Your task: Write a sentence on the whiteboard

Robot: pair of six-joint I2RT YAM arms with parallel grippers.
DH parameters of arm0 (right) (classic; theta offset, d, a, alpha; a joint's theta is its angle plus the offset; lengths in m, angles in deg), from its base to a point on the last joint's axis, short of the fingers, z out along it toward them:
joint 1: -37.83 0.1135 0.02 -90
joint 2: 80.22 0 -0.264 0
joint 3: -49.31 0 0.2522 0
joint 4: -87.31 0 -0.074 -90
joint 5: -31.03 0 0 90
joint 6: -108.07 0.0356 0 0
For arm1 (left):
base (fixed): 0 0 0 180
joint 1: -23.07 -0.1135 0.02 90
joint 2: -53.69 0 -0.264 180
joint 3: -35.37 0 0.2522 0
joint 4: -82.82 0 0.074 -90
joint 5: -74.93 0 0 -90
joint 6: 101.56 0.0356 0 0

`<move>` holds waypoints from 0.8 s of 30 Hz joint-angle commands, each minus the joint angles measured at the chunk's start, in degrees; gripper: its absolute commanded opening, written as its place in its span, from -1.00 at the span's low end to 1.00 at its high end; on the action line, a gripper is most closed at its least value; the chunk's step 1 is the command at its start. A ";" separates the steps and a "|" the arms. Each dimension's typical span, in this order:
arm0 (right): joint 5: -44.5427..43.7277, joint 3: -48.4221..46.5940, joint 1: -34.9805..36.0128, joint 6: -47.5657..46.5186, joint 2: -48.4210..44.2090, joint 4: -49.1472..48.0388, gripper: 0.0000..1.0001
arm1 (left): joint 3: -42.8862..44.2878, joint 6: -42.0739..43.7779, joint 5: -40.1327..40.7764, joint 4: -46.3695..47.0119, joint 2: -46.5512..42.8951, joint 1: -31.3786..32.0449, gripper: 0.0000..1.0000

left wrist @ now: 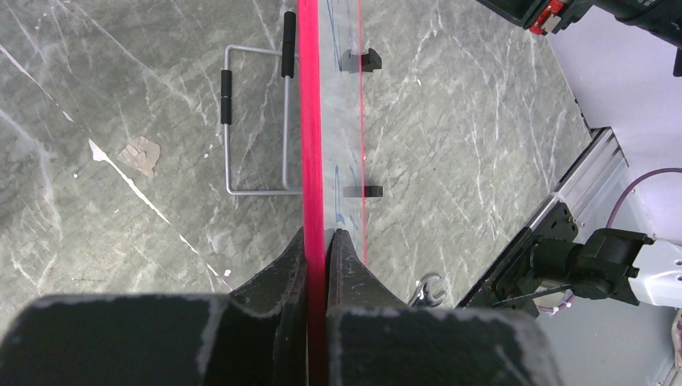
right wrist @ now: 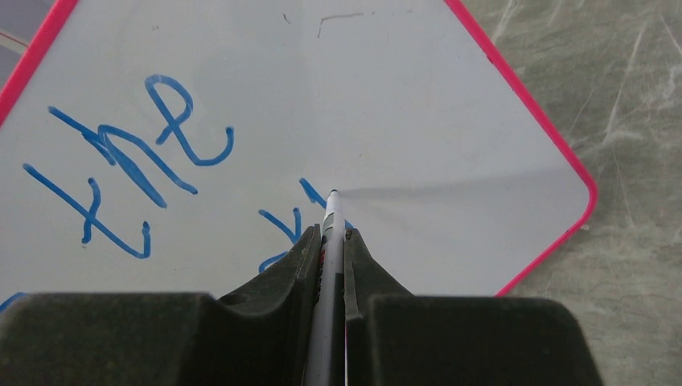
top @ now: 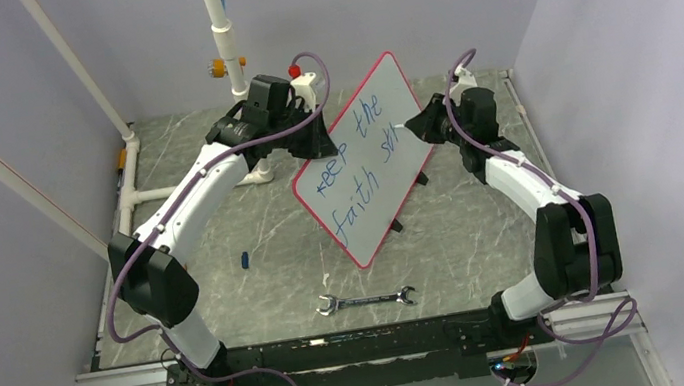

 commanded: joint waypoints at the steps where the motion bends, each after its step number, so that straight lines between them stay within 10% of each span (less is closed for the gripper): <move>1: -0.31 -3.89 0.27 0.79 1.20 -1.64 -1.00 | -0.44 8.41 4.46 -3.47 0.59 1.18 -1.00; 24: 0.32 -2.65 -3.73 1.51 -2.62 -0.19 -1.00 | -0.53 8.29 4.26 -3.27 0.24 1.25 -1.00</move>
